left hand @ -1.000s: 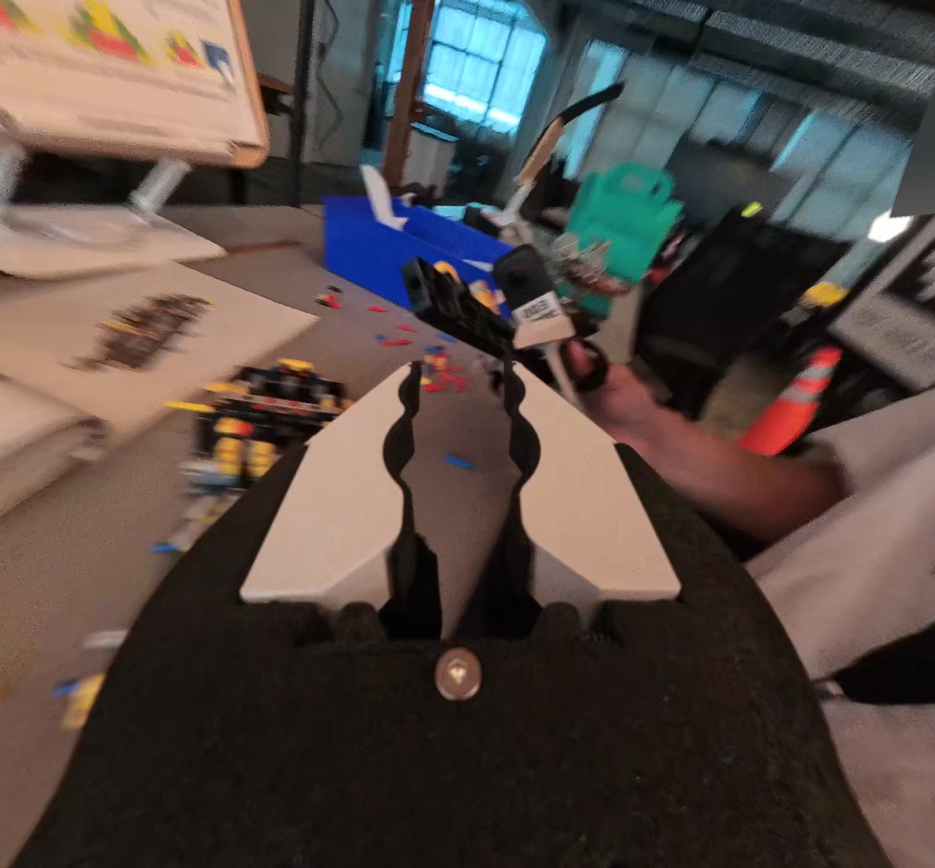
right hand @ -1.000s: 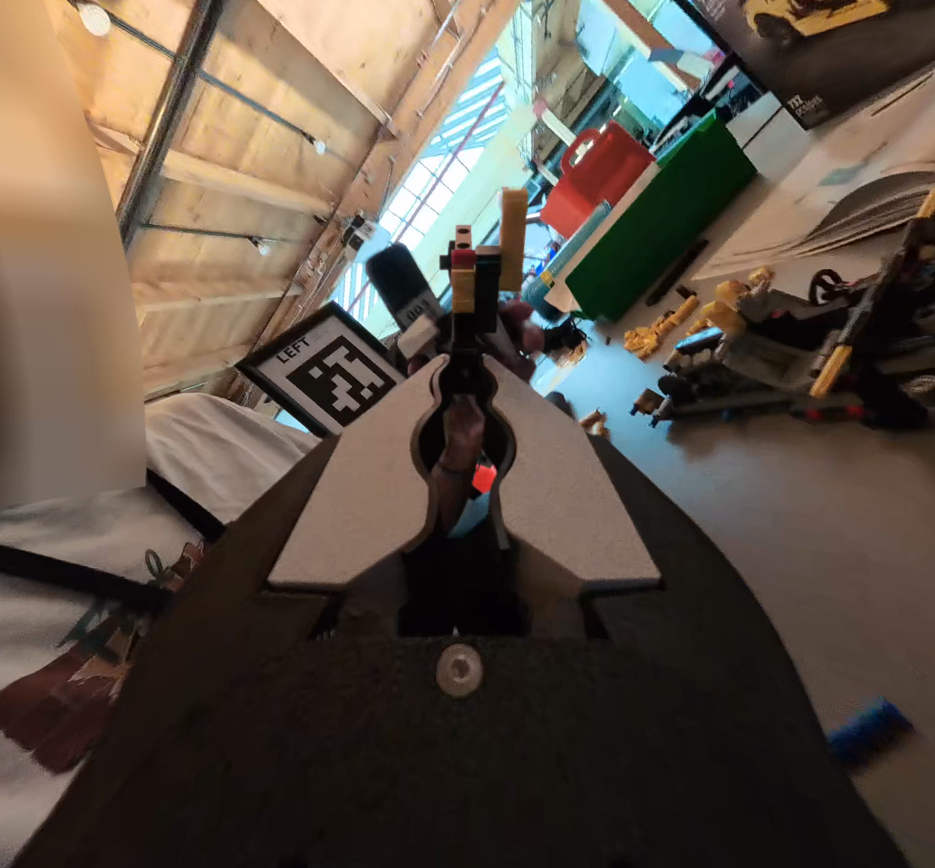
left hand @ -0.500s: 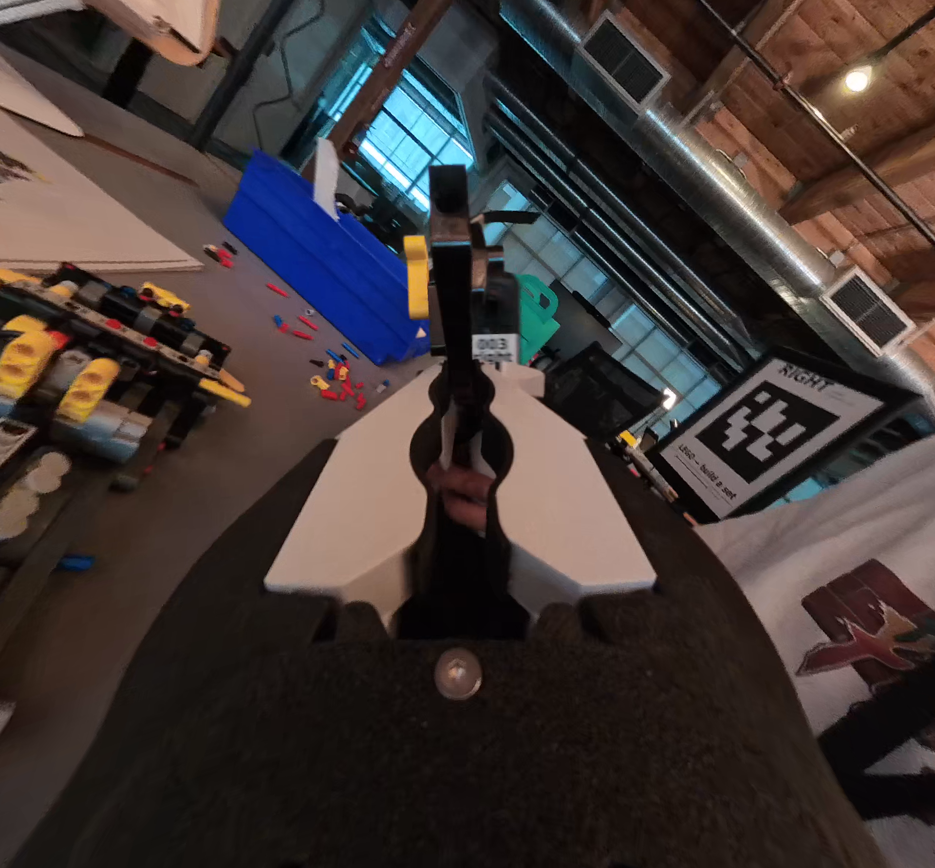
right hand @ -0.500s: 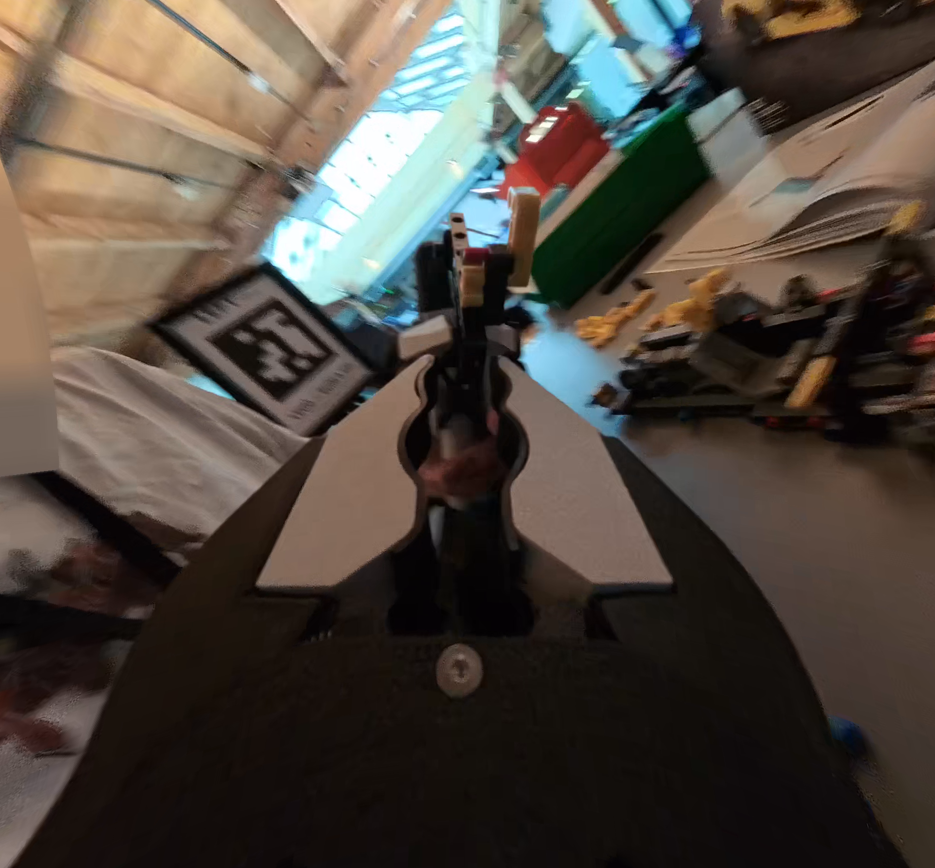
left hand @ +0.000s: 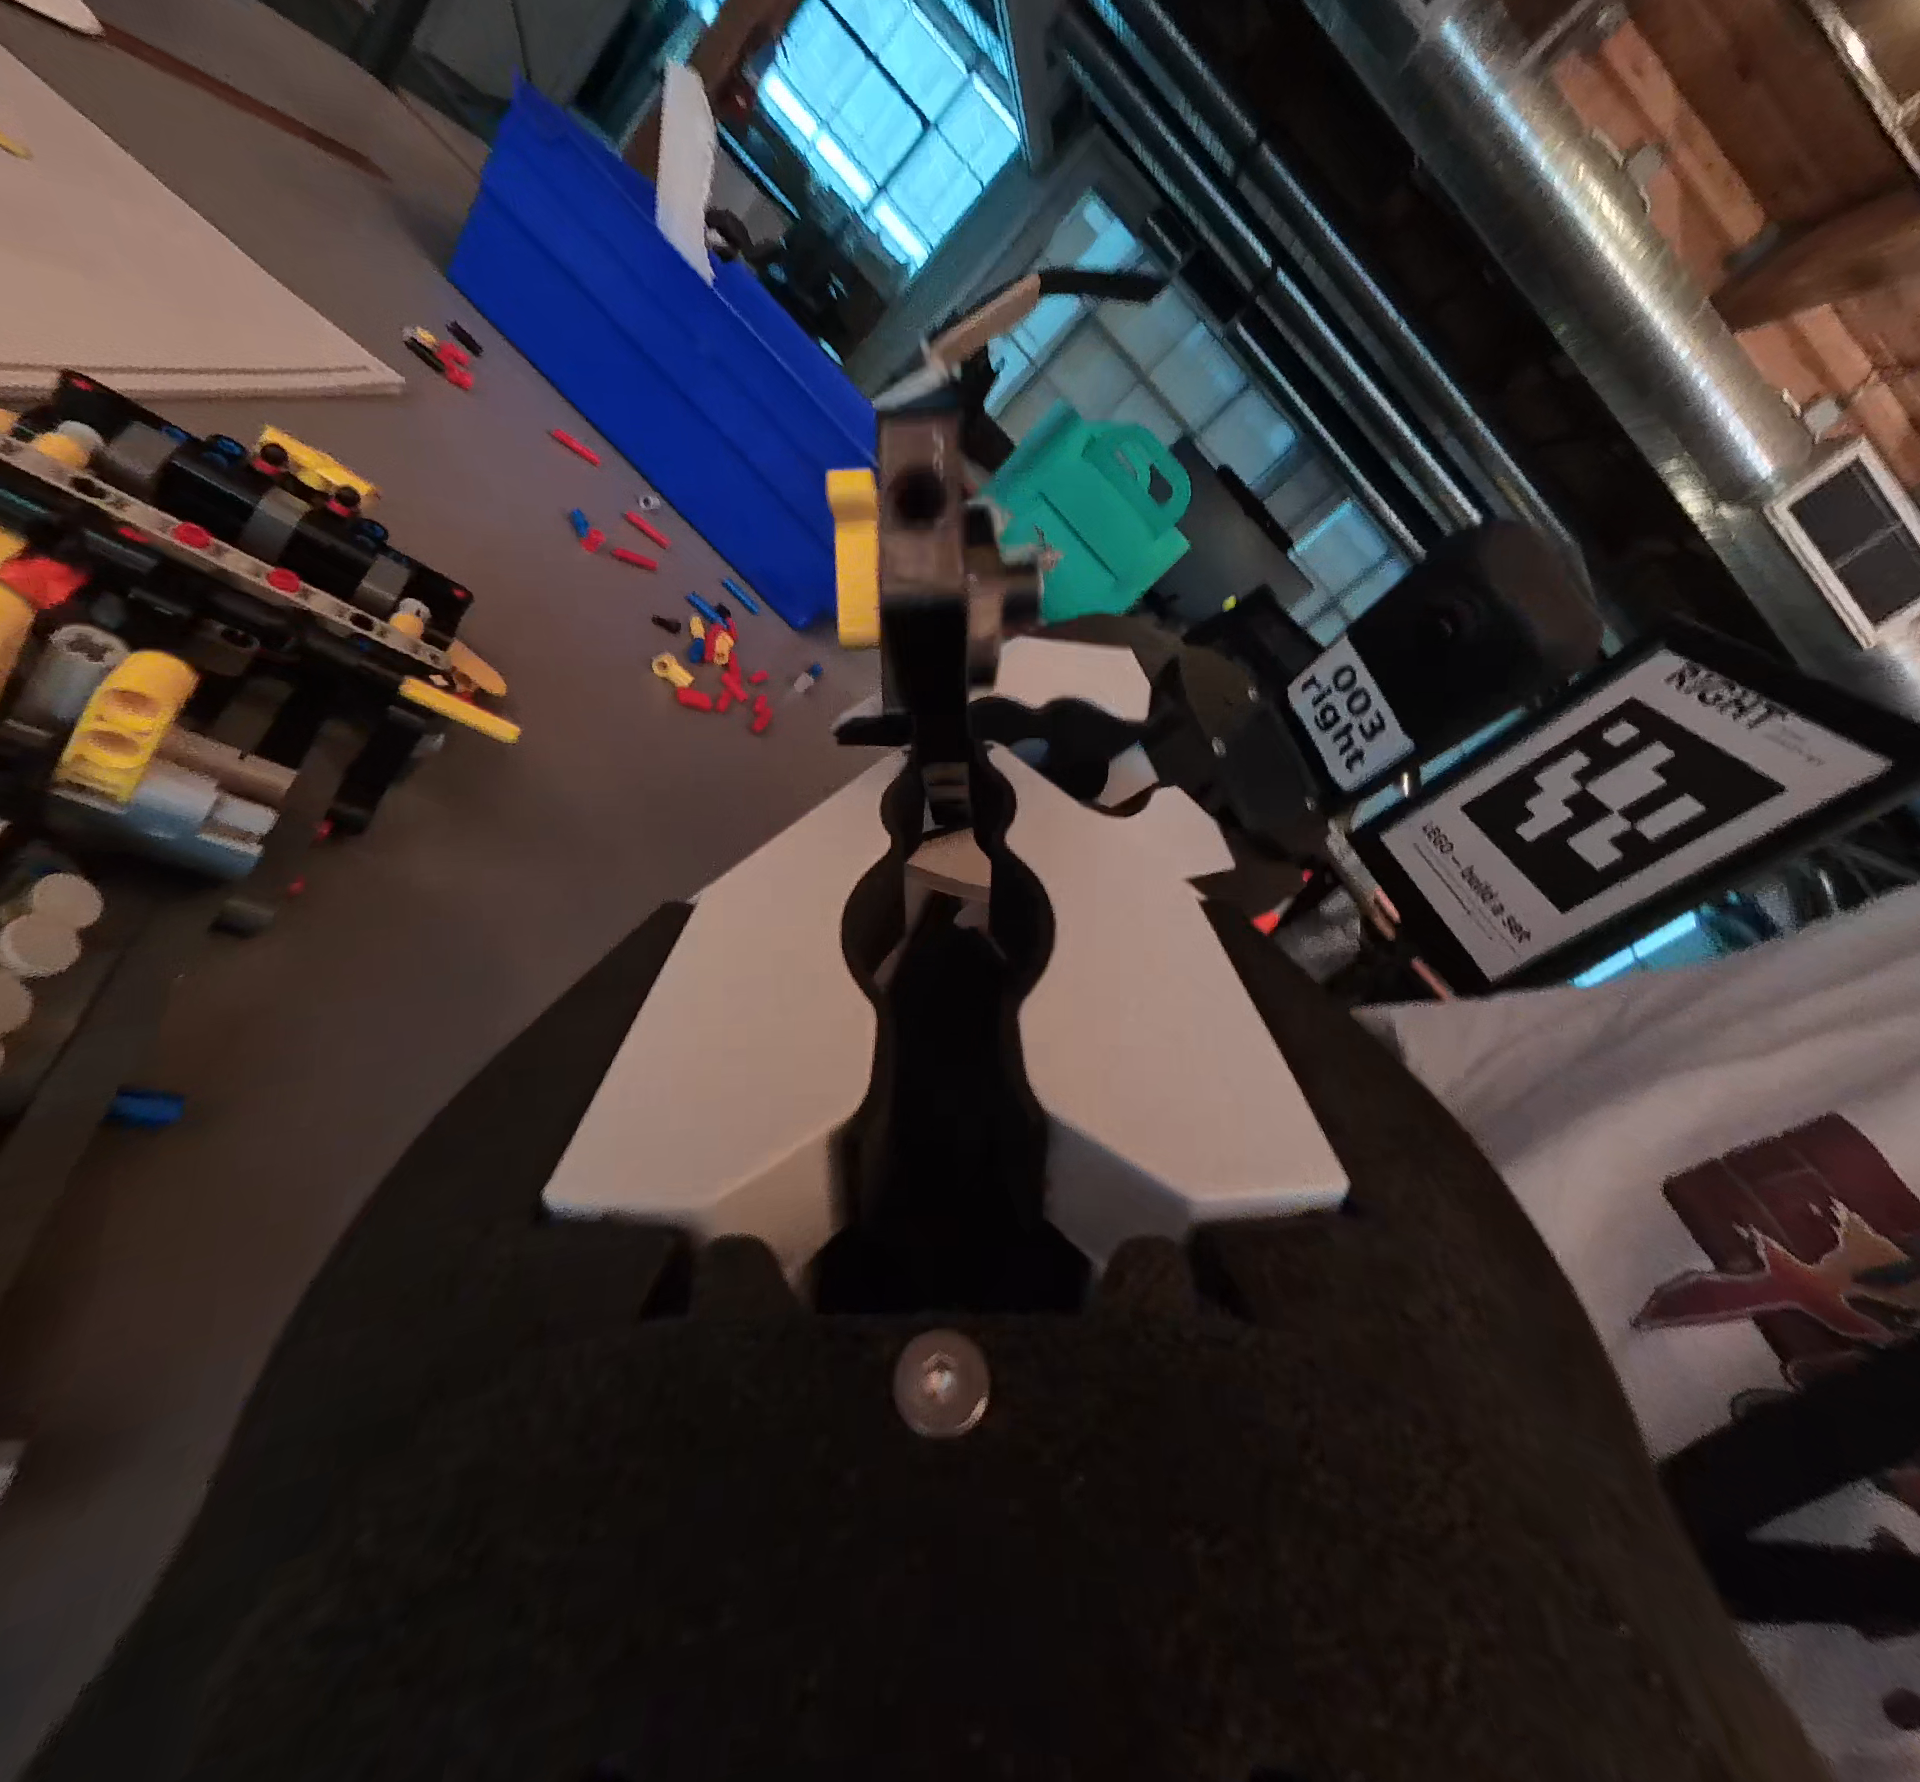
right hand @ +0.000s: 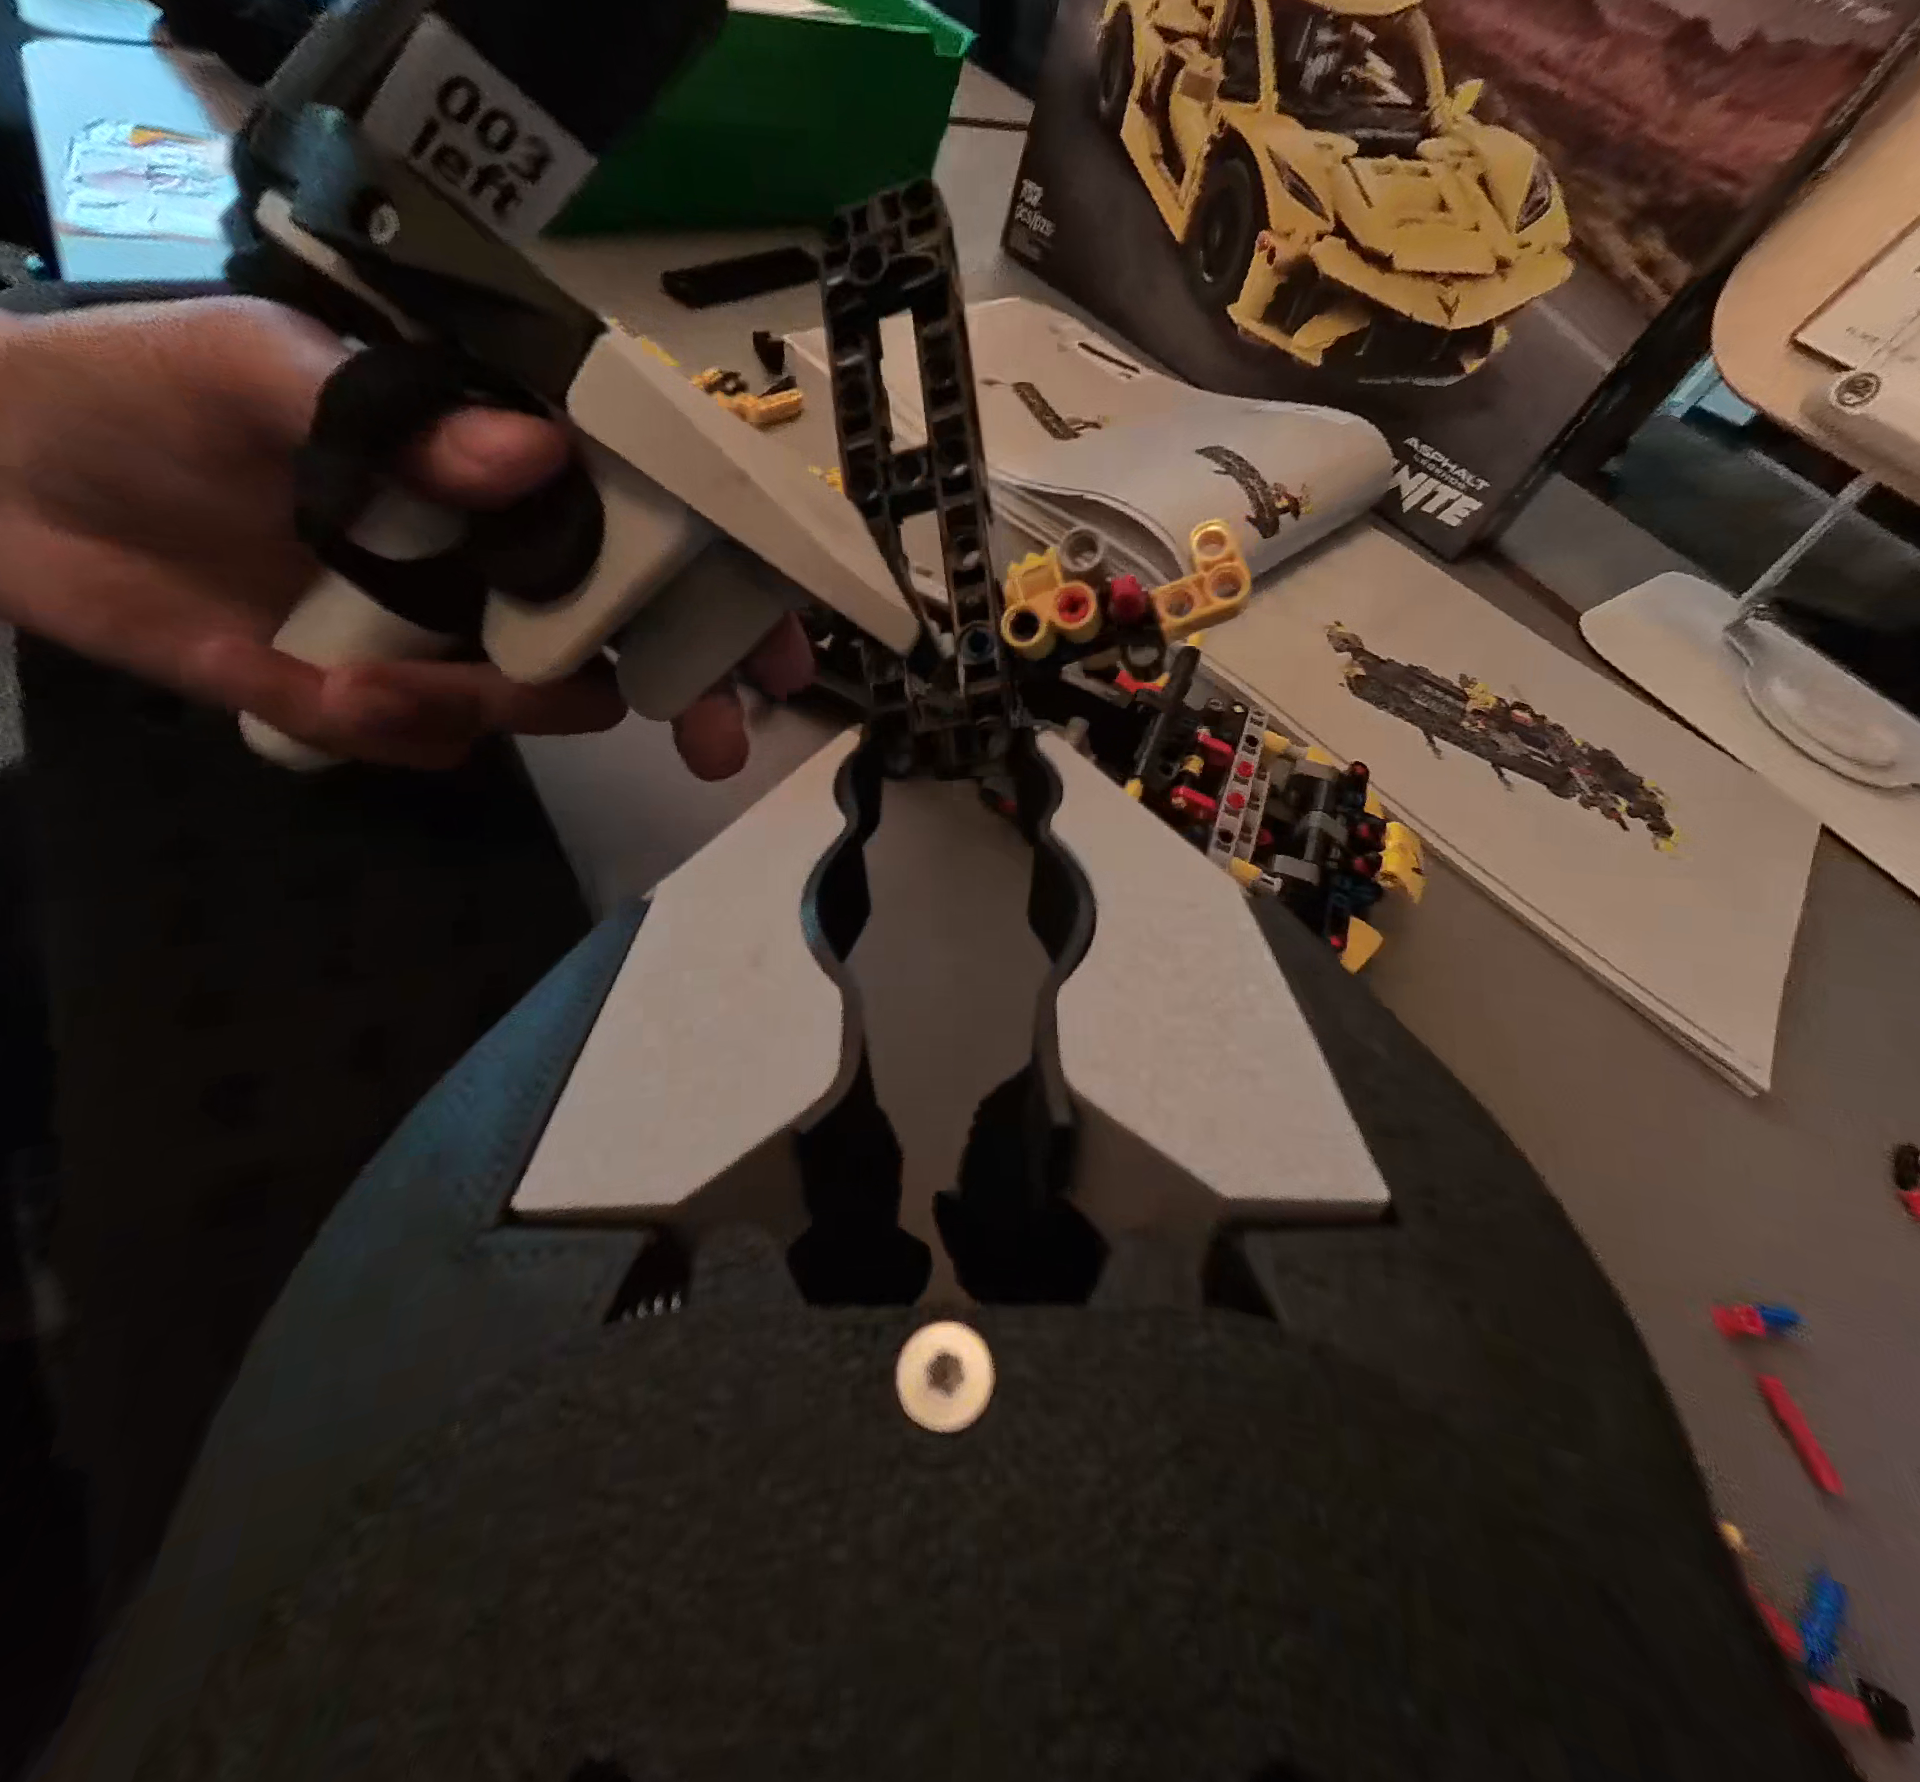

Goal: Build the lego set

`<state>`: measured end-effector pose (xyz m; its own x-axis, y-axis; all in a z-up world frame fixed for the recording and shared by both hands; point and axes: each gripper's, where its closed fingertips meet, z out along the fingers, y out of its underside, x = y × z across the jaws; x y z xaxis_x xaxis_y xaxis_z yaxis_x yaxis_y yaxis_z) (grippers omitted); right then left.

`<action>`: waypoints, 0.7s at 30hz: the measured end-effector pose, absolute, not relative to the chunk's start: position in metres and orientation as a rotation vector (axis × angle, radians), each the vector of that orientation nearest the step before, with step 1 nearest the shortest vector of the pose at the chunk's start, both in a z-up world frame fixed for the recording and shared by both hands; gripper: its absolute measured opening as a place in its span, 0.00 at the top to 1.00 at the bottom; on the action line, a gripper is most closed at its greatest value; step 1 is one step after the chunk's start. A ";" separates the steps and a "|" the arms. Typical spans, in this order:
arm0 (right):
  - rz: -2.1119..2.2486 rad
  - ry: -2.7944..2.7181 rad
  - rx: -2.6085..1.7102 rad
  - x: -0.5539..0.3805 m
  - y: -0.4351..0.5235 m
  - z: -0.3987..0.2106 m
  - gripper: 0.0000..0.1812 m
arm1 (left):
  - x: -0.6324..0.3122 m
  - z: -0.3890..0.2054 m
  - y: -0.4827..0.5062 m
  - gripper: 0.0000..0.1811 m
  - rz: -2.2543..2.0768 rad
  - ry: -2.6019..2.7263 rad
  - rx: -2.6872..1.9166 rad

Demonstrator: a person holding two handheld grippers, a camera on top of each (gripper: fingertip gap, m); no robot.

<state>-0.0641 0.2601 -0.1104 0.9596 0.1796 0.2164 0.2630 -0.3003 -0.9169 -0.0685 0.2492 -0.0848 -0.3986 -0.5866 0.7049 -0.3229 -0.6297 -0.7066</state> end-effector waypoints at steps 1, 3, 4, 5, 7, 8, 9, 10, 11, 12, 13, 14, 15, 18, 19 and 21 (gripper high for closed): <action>-0.069 -0.361 -1.889 -0.068 0.259 -0.111 0.86 | -0.069 -0.087 0.246 0.94 -2.144 1.307 -1.604; -0.065 -0.436 -1.905 -0.075 0.259 -0.114 0.86 | -0.069 -0.093 0.238 0.93 -2.133 1.421 -1.614; -0.083 -0.466 -1.924 -0.075 0.259 -0.117 0.86 | -0.069 -0.096 0.236 0.93 -2.123 1.459 -1.631; -0.100 -0.499 -1.933 -0.074 0.258 -0.118 0.86 | -0.070 -0.098 0.236 0.93 -2.122 1.493 -1.640; -0.080 -0.551 -1.957 -0.076 0.255 -0.121 0.86 | -0.072 -0.100 0.234 0.94 -2.148 1.554 -1.652; -0.063 -0.569 -1.959 -0.077 0.254 -0.120 0.86 | -0.073 -0.100 0.232 0.94 -2.158 1.578 -1.647; -0.047 -0.589 -1.965 -0.077 0.253 -0.120 0.86 | -0.074 -0.100 0.231 0.94 -2.158 1.595 -1.647; -0.039 -0.605 -1.976 -0.076 0.252 -0.121 0.86 | -0.073 -0.101 0.230 0.94 -2.149 1.600 -1.644; -0.047 -0.607 -1.986 -0.074 0.253 -0.122 0.86 | -0.071 -0.101 0.231 0.95 -2.136 1.584 -1.646; -0.068 -0.603 -1.990 -0.071 0.254 -0.122 0.86 | -0.068 -0.101 0.233 0.95 -2.124 1.550 -1.662; -0.085 -0.593 -2.000 -0.068 0.256 -0.124 0.86 | -0.065 -0.103 0.235 0.95 -2.113 1.519 -1.680; -0.085 -0.575 -2.012 -0.066 0.257 -0.126 0.86 | -0.063 -0.106 0.236 0.95 -2.103 1.495 -1.693; -0.075 -0.550 -2.023 -0.065 0.259 -0.129 0.86 | -0.061 -0.108 0.237 0.95 -2.089 1.469 -1.700; -0.023 -0.429 -1.997 -0.062 0.264 -0.126 0.85 | -0.056 -0.105 0.241 0.95 -2.045 1.415 -1.673; -0.013 -0.400 -1.980 -0.061 0.264 -0.122 0.85 | -0.055 -0.102 0.241 0.95 -2.065 1.390 -1.656; -0.015 -0.396 -1.966 -0.060 0.263 -0.119 0.85 | -0.055 -0.099 0.240 0.95 -2.099 1.376 -1.633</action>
<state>-0.0596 0.2632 -0.1193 0.9444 0.2686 0.1896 0.2820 -0.3656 -0.8870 -0.0547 0.2397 -0.0990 -0.3973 -0.6014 0.6931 -0.3960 -0.5690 -0.7207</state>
